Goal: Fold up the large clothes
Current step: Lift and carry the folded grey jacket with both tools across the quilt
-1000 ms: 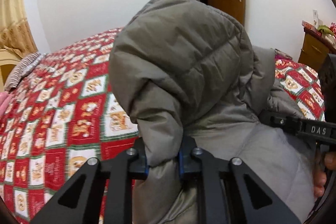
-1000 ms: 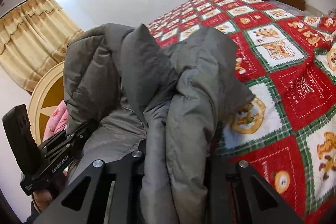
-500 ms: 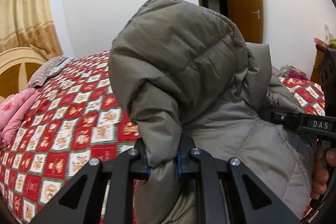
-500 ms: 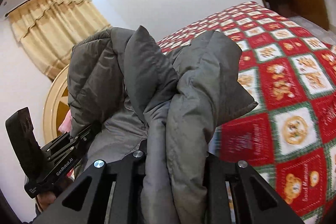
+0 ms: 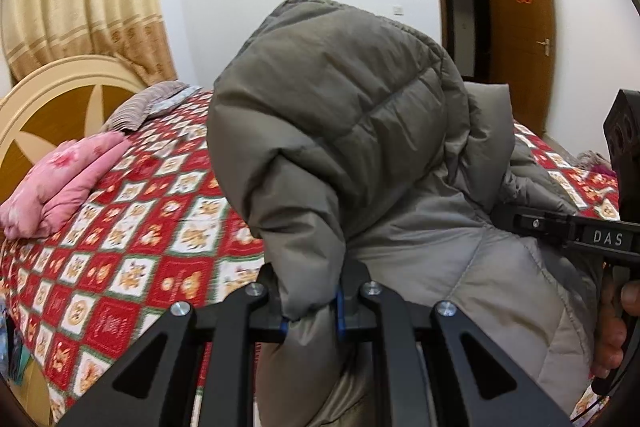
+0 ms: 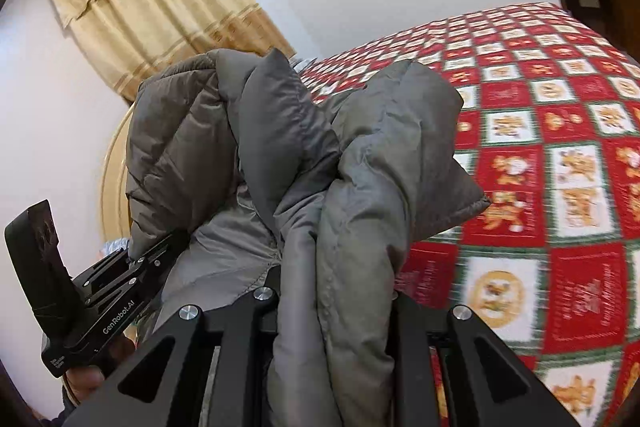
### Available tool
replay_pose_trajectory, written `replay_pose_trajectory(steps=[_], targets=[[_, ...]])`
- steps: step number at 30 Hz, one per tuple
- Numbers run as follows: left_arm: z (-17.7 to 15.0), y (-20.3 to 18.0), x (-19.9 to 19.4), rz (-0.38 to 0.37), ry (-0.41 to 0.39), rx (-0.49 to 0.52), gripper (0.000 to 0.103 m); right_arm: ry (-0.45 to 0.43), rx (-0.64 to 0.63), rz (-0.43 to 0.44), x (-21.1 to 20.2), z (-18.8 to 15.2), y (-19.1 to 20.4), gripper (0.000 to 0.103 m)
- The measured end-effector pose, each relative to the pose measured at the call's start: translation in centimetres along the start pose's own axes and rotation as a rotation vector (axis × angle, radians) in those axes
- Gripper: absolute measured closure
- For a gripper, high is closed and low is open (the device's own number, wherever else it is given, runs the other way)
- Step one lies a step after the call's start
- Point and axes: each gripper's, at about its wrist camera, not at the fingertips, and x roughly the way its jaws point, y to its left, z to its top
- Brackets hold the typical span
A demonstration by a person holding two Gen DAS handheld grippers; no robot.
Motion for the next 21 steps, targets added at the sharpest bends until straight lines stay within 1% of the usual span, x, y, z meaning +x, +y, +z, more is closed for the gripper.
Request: replay_pose_trajectory(steps=[7,19,21], targets=[[-0.6,3.7,-0.9,0.054,0.005,-0.046,0.087,0.051,-0.052,0.044,3.6,0.3,3.3,0.085],[-1.9,8.4,-0.8,0.114,0.019,-0.121,0.087,0.113,-0.123,0.071,8.6,1.1,7.0,0.085],[-2.1,9.2,-0.8,0.12,0.023,-0.134,0.087,0.121,-0.125,0.074,9.5,1.5,7.1,0.085]])
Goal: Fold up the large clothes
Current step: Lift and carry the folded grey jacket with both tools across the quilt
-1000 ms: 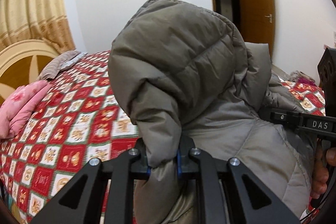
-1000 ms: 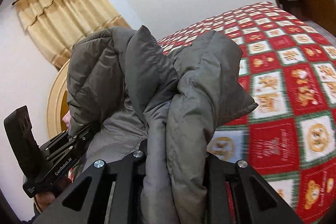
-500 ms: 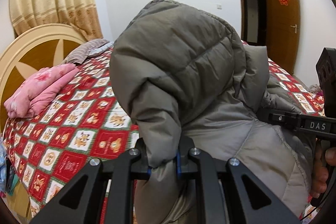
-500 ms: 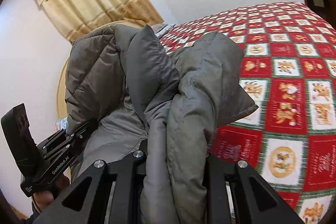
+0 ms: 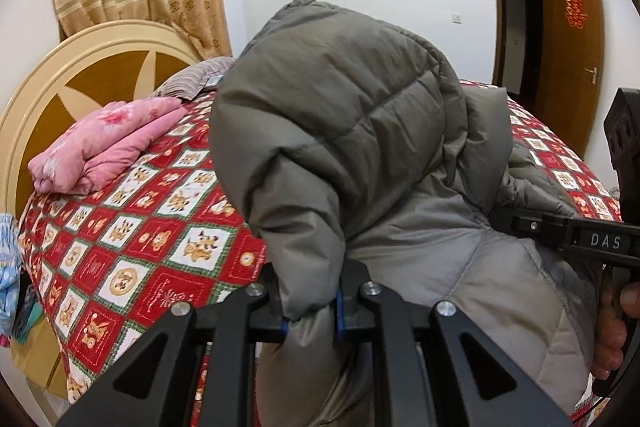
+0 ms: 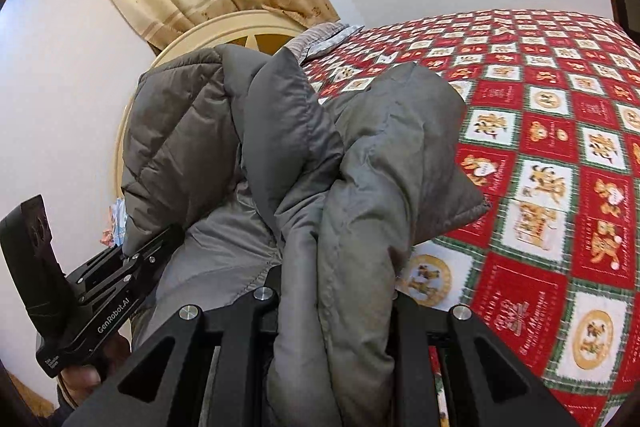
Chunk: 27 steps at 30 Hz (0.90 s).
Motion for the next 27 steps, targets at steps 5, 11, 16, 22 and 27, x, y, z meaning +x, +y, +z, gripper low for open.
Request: replay_pose_trajectory(steps=[5,11,16,22,27], targets=[[-0.6,1.6,0.3,0.01,0.019,-0.015,0.087,0.025,-0.028,0.006,1.8,0.2,0.9,0.085],[-1.4,2.4,1.3,0.003,0.05,-0.025,0.087,0.058,-0.033,0.003,3.8,-0.4,0.7,0.085],[-1.7,2.7,1.8,0.006,0.065,-0.029,0.08,0.072,-0.038,-0.007,4.8,-0.8,0.4,0.085],[-2.2,3.1,2.7,0.009,0.09,-0.036,0.072,0.082,-0.027,-0.01,5.4,-1.1,0.0,0.085],[-2.6,3.2,3.1,0.011,0.092,-0.032,0.071,0.086,-0.021,-0.013,5.7,-1.4,-0.3,0.085]])
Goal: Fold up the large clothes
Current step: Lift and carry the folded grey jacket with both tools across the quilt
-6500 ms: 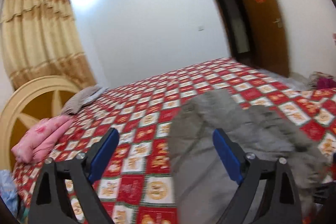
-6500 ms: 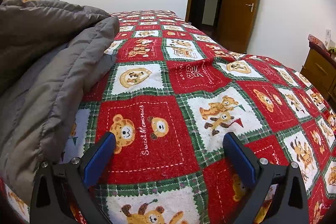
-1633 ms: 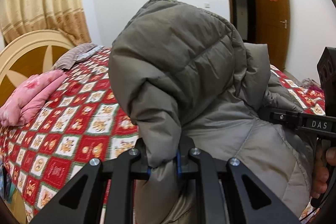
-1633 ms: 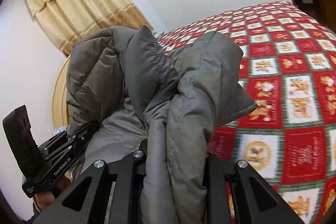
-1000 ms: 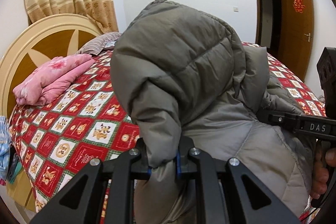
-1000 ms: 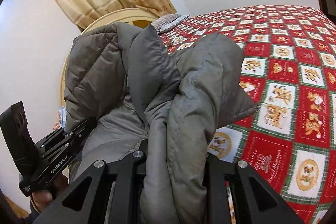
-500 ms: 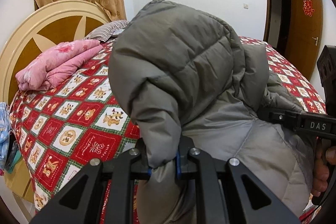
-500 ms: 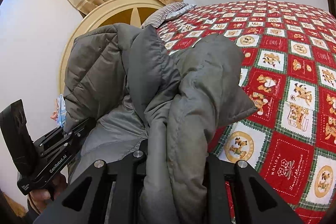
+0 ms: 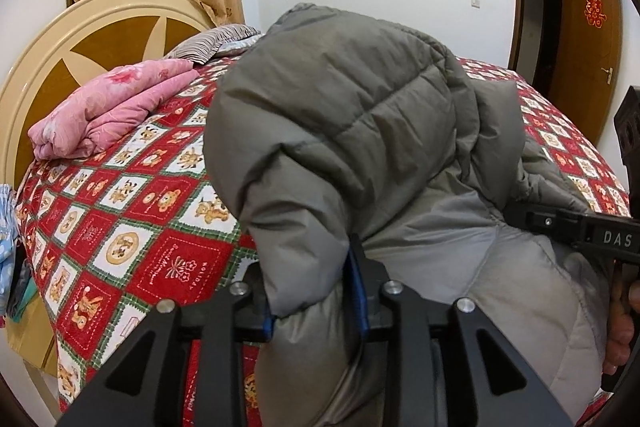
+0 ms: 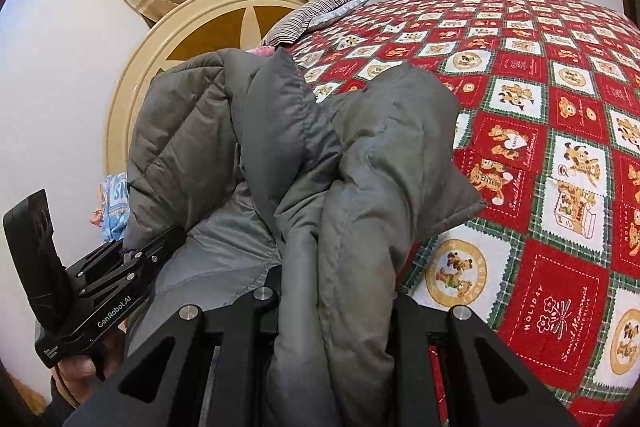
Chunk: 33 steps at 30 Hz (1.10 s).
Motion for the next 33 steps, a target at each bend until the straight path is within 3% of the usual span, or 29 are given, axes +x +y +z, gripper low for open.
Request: replay_pose_trajectory(steps=[5,15,33], targets=[[-0.3,-0.1,0.8,0.007,0.005,0.006,0.066,0.01,0.014,-0.005,0.5,-0.3,-0.6,0.085],[-0.6,-0.1,1.7,0.035,0.011,0.01,0.045,0.033,0.059,-0.009,1.9,-1.0,-2.3,0.083],[-1.0,-0.4,3.2,0.054,0.03,0.014,0.037,0.063,0.078,-0.036,3.5,-1.8,-3.7,0.078]])
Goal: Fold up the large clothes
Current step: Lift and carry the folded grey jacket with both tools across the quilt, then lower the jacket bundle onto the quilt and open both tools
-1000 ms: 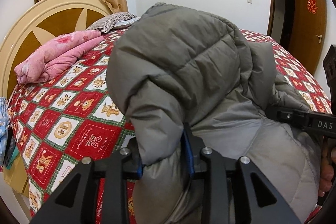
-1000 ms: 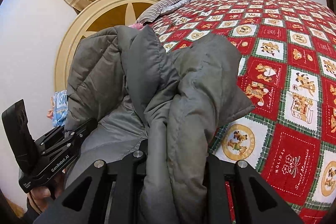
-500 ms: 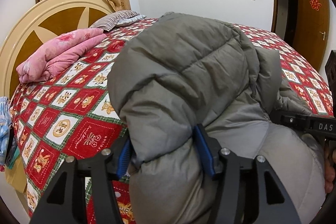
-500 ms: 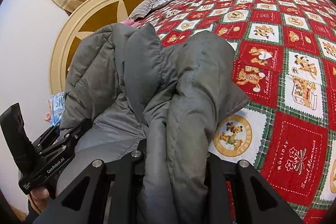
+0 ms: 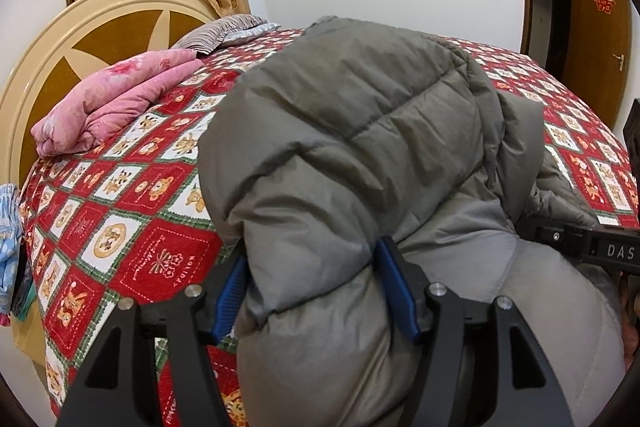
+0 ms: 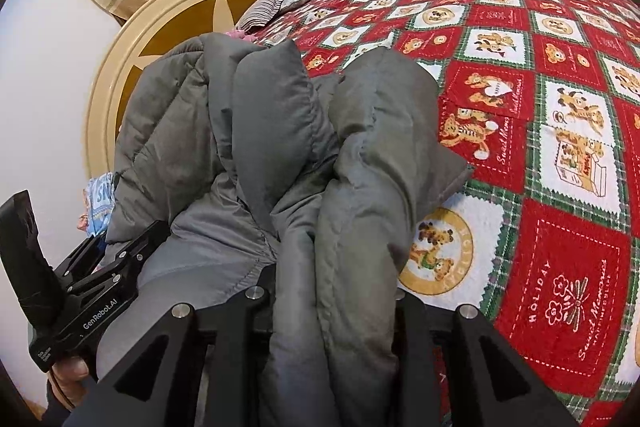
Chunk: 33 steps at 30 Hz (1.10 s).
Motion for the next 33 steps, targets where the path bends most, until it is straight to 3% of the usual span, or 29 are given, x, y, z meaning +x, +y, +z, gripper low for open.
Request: replay_pose_trajectory(steps=[6,11,17,21,27,33], targets=[[0.0,0.1,0.1,0.01,0.0,-0.006,0.033,0.005,0.001,-0.012,0.0,-0.1,0.2,0.075],[-0.1,0.3,0.1,0.021,0.002,-0.02,0.024,0.015,-0.005,-0.037,0.1,-0.1,0.1,0.065],[-0.1,0.2,-0.2,0.029,0.001,-0.007,0.023,0.021,-0.016,-0.062,0.1,0.0,0.3,0.064],[-0.1,0.2,-1.5,0.037,-0.011,0.001,0.017,0.003,-0.024,-0.082,-0.8,0.0,0.8,0.06],[0.1,0.6,-6.0,0.038,-0.088,0.01,0.007,-0.059,-0.043,-0.123,-4.3,-0.1,2.6,0.045],[-0.3,1.6,-12.6,0.028,-0.198,0.007,0.0,-0.195,-0.113,-0.179,-12.2,-2.0,6.5,0.039]])
